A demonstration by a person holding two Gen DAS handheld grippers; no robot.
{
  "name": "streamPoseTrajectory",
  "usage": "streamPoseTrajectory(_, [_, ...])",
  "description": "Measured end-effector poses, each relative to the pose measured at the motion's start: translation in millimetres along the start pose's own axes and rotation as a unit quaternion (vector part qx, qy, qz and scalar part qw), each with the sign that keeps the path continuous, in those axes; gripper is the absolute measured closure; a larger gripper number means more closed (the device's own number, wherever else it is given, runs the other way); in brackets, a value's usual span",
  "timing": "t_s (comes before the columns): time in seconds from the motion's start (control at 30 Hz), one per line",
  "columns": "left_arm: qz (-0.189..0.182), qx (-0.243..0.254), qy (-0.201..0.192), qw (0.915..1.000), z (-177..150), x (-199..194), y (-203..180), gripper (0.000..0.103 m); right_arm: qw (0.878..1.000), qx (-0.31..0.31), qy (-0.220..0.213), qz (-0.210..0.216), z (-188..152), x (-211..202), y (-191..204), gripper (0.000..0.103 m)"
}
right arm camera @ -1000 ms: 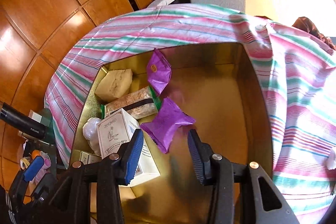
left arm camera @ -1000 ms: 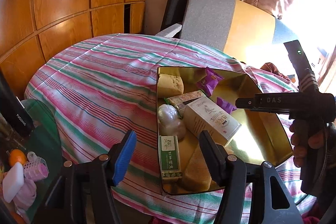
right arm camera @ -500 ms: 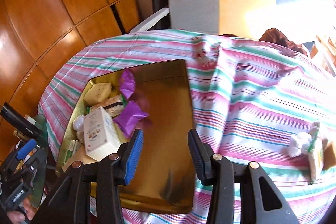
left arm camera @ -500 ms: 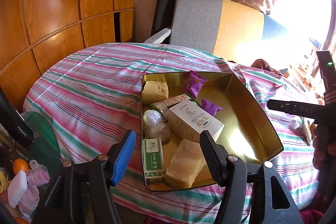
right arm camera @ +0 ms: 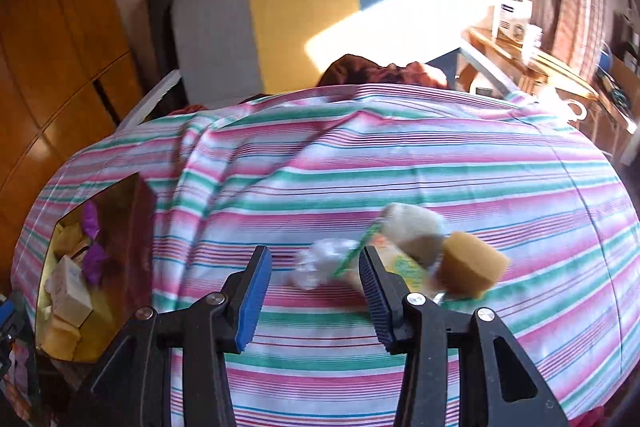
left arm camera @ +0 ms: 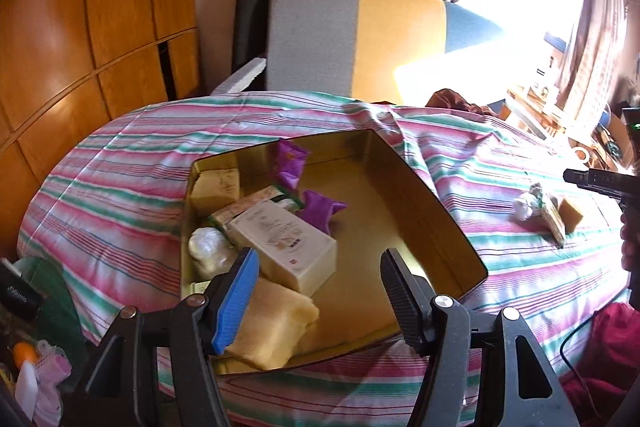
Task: Organize objects
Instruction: 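Move both grippers back toward the remaining sponge, cracker packet and wrapped ball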
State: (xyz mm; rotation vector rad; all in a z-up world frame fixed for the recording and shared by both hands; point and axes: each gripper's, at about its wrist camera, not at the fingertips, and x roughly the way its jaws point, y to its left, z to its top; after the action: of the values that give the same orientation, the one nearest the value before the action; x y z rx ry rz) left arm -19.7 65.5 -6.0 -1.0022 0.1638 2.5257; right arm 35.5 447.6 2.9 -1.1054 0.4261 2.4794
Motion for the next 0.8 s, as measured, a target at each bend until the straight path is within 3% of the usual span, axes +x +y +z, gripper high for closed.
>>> streamPoseTrajectory(0.17, [-0.042, 0.041, 0.008, 0.9983, 11, 9, -45, 0.039, 0.993, 0.09, -0.029, -0.069, -5, -4, -86, 0.056])
streamPoseTrajectory(0.27, [-0.068, 0.07, 0.014, 0.9952, 16, 15, -79, 0.039, 0.983, 0.16, -0.04, -0.082, -21, -1, -129, 0.056])
streamPoseTrajectory(0.37, [-0.097, 0.092, 0.029, 0.9906, 20, 27, -113, 0.039, 0.97, 0.224, -0.025, -0.092, -30, 4, -158, 0.056])
streamPoseTrajectory(0.57, [-0.163, 0.113, 0.085, 0.9764, 18, 59, -183, 0.039, 0.952, 0.297, -0.038, -0.066, -39, -6, -185, 0.056])
streamPoseTrajectory(0.8, [-0.211, 0.124, 0.144, 0.9589, 18, 95, -252, 0.041, 0.948, 0.313, -0.032, -0.043, -41, -6, -186, 0.056])
